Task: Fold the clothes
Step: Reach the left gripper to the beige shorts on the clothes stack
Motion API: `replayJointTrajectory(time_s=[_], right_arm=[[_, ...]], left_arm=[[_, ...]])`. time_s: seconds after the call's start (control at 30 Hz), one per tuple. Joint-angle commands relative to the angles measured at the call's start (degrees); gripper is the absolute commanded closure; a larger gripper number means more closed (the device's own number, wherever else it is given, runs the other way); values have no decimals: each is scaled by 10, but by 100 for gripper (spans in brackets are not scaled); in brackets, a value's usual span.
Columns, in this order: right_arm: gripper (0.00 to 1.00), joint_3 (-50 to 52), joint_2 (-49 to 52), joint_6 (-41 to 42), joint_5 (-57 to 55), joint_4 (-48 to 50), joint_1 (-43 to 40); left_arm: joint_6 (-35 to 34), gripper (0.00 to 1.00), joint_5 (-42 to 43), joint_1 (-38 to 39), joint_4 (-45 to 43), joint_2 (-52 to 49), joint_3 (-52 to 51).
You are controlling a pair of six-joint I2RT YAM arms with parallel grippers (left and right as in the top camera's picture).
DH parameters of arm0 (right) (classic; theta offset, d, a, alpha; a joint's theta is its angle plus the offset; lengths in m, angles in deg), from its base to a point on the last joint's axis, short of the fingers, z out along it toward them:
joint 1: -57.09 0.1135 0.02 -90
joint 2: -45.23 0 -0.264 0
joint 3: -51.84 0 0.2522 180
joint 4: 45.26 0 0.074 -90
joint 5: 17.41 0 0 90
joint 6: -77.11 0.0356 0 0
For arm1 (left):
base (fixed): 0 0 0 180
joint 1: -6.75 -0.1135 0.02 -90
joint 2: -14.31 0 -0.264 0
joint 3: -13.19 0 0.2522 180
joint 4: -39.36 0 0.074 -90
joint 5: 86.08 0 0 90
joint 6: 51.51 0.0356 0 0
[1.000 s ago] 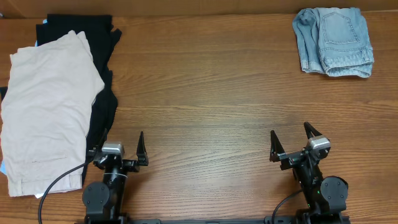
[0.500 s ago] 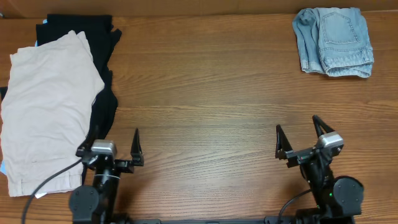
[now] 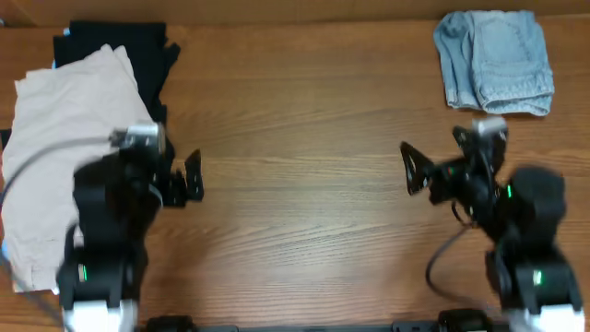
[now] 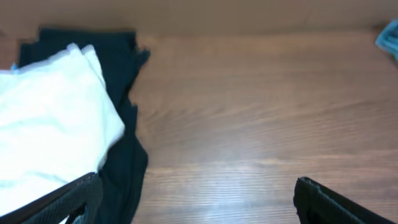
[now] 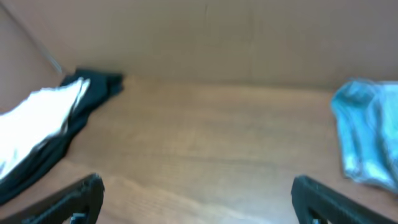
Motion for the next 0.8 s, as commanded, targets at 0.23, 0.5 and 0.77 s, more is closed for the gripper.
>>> replayJointTrajectory(time_s=[0.23, 0.5, 0.77], right_arm=[[0, -141, 258, 12, 128, -50, 3], [0, -141, 359, 20, 186, -48, 3], [0, -141, 392, 20, 186, -48, 3]], left_arm=[[85, 0, -14, -5, 58, -349, 214], [88, 0, -64, -10, 7, -451, 222], [88, 14, -70, -99, -45, -495, 221]])
